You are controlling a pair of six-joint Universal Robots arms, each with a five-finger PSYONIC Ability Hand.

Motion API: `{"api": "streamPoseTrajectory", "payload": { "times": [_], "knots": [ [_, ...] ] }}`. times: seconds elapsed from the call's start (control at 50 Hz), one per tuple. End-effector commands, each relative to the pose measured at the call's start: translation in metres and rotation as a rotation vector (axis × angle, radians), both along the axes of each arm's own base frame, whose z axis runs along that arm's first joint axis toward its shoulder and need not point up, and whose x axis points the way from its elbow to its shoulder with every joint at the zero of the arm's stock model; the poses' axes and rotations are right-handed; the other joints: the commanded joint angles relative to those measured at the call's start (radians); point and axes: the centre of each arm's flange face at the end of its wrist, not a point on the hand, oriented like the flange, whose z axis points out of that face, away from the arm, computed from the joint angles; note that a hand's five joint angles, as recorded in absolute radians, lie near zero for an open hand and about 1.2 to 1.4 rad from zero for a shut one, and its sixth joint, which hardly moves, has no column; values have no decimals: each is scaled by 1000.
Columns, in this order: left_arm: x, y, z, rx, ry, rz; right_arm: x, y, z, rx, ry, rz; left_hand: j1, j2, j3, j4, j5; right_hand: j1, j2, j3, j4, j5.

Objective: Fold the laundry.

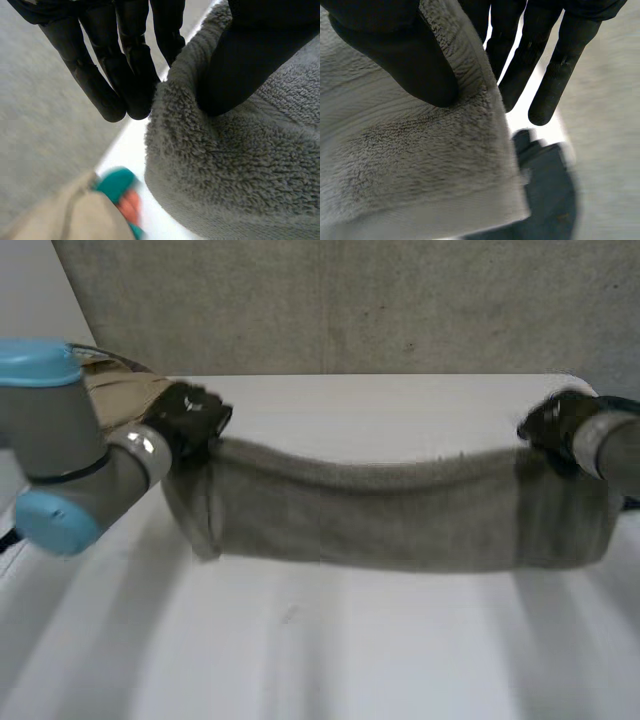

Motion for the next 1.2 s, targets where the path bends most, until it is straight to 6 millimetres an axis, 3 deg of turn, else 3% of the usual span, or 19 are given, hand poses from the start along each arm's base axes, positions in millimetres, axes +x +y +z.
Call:
{"api": "streamPoseTrajectory", "payload": {
  "times": [0.02,0.1,0.16,0.2,0.28,0.42,0.48,0.5,0.52,0.56,0.58,0.66,0.74,0.8,0.88,0.98,1.04,1.1,1.2],
  "knots": [
    [-19,-53,116,-538,229,11,18,-51,109,-623,-405,-19,249,198,206,197,261,272,216,202,195,221],
    [-9,-55,178,-799,473,39,18,-49,166,-919,-614,28,249,198,206,197,261,272,216,202,195,221],
    [-1,-55,197,-877,621,31,18,-46,179,-1007,-641,43,249,198,206,197,261,272,216,202,195,221],
    [2,-56,194,-852,640,29,20,-45,177,-993,-642,48,249,198,206,197,261,272,216,202,195,221],
    [7,-64,170,-748,604,52,22,-46,159,-899,-619,41,249,198,206,197,261,272,216,202,195,221],
    [16,-71,93,-522,514,105,24,-48,106,-682,-575,27,249,198,206,197,261,272,216,202,195,221],
    [15,-67,49,-407,465,94,30,-46,72,-558,-550,42,249,198,206,197,261,272,216,202,195,221],
    [13,-63,26,-347,441,74,31,-46,62,-528,-544,46,249,198,206,197,261,272,216,202,195,221],
    [12,-61,14,-318,429,69,35,-44,41,-457,-529,58,249,198,206,197,261,272,216,202,195,221],
    [10,-55,-9,-260,403,50,38,-42,18,-381,-510,60,249,198,206,197,261,272,216,202,195,221],
    [11,-51,-30,-206,376,41,39,-40,-5,-304,-486,55,249,198,206,197,261,272,216,202,195,221],
    [13,-37,-73,-102,301,41,33,-33,-54,-132,-393,19,249,198,206,197,261,272,216,202,195,221],
    [19,-17,-91,-21,213,51,22,-20,-76,-6,-293,-9,249,198,206,197,261,272,216,202,195,221],
    [23,-2,-89,14,160,51,14,-9,-76,58,-249,-22,249,198,206,197,261,272,216,202,195,221],
    [32,34,-78,104,42,45,-3,16,-62,159,-164,-36,249,198,206,197,261,272,216,202,195,221],
    [53,103,-64,329,-151,21,-37,61,-32,325,43,-8,249,198,206,197,261,272,216,202,195,221],
    [67,132,-59,452,-244,16,-51,80,-26,409,134,35,249,198,206,197,261,272,216,202,195,221],
    [74,147,-57,529,-298,2,-60,94,-23,489,218,119,249,198,206,197,261,272,216,202,195,221],
    [68,137,-52,466,-292,-52,-52,78,-32,432,174,124,249,198,206,197,261,272,216,202,195,221]
  ]
}}
